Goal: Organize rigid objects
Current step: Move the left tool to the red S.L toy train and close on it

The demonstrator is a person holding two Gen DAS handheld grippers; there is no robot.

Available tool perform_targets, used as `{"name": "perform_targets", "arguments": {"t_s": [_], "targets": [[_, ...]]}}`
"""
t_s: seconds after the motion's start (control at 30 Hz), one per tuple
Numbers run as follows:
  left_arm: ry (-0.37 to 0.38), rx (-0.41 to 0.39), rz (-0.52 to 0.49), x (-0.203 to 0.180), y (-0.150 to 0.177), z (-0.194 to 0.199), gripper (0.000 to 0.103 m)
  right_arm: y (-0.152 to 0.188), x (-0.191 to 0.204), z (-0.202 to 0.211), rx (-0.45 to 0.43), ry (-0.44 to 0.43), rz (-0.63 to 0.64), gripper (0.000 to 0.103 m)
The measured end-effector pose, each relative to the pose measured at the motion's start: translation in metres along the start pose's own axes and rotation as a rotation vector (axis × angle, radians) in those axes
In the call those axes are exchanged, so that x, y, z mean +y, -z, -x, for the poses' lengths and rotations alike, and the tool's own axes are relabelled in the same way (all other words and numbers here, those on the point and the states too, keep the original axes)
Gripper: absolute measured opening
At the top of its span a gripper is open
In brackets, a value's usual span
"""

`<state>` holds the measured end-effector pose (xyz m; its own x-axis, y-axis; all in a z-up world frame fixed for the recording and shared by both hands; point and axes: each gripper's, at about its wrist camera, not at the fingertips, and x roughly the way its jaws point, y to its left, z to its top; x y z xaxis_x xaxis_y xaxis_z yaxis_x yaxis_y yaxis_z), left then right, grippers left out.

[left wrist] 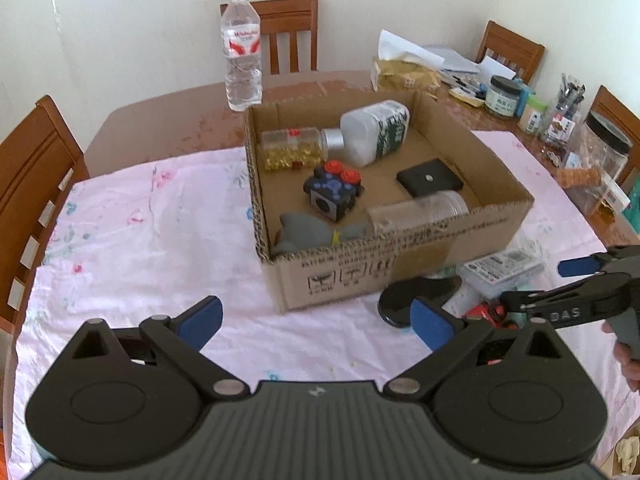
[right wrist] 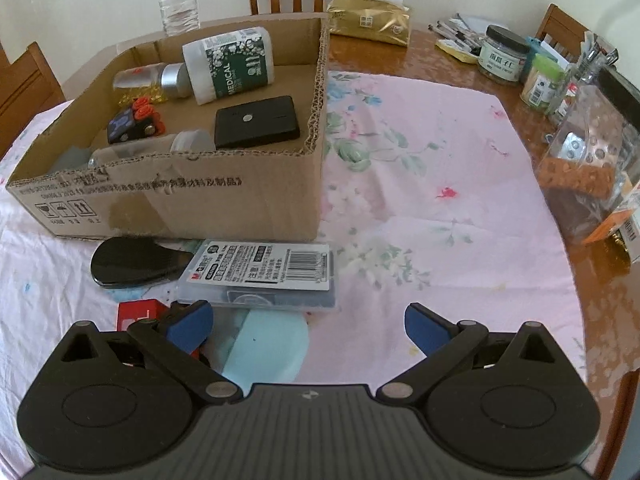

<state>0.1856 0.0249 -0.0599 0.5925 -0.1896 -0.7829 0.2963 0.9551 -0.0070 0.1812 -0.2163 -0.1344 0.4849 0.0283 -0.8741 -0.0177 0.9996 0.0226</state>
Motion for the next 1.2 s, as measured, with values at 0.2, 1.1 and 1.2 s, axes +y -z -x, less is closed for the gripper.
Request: {"name": "perform_targets", "arguments": {"t_s": [0.2, 1.1, 1.2], "targets": [[0.028, 0.012, -0.043, -0.008, 0.005, -0.002, 0.1, 0.008, 0.0, -0.005, 0.024, 0.02, 0.015, 0.103], [0.202, 0.11, -0.535, -0.101, 0.028, -0.06, 0.1, 0.028, -0.036, 0.008, -0.006, -0.017, 0.112, 0.103], [0.206, 0.093, -0.59, -0.108, 0.025, -0.065, 0.098, 0.03, -0.037, 0.009, -0.011, -0.018, 0.114, 0.103]]}}
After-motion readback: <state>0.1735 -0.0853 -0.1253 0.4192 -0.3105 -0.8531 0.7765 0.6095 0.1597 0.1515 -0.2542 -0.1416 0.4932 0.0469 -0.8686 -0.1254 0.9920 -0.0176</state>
